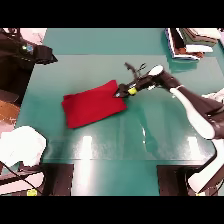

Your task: Fold the shirts.

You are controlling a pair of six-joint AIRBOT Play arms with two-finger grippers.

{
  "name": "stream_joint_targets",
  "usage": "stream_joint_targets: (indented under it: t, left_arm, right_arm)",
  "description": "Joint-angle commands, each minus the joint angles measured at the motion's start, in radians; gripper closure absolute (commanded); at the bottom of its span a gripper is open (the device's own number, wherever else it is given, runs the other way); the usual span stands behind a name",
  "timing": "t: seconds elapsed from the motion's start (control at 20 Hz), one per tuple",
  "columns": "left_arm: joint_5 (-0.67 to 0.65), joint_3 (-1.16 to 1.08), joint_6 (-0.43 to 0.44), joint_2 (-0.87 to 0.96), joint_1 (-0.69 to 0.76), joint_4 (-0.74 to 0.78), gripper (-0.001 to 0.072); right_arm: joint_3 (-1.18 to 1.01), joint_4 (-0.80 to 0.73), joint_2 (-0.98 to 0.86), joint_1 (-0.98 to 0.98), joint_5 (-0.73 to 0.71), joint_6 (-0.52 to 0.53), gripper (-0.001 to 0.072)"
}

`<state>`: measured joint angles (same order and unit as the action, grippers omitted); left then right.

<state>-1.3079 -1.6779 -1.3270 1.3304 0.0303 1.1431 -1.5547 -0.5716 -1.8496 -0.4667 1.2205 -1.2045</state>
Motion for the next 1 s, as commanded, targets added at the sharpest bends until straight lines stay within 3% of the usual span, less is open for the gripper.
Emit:
stream_joint_targets:
  t: [0.0,0.2,0.4,0.65,0.95]
  left_arm:
    - [0.011,0.000,0.000,0.000,0.094,0.001,0.0677]
    - [0.075,0.000,-0.001,0.000,0.183,0.001,0.0677]
    - [0.143,0.000,-0.009,0.001,0.253,0.000,0.0677]
    - [0.177,0.000,-0.011,0.003,0.320,0.001,0.0677]
    - [0.171,0.000,-0.013,0.003,0.327,-0.001,0.0677]
  right_arm:
    - [0.072,-0.108,0.180,0.137,0.029,-0.076,0.0697]
    - [0.155,-0.177,0.414,0.445,0.100,-0.092,0.0698]
    - [0.151,-0.217,0.527,0.759,0.084,-0.096,0.0698]
    - [0.039,-0.215,0.486,1.028,0.019,-0.050,0.0699]
    - [-0.244,-0.208,0.352,1.144,0.082,-0.050,0.0699]
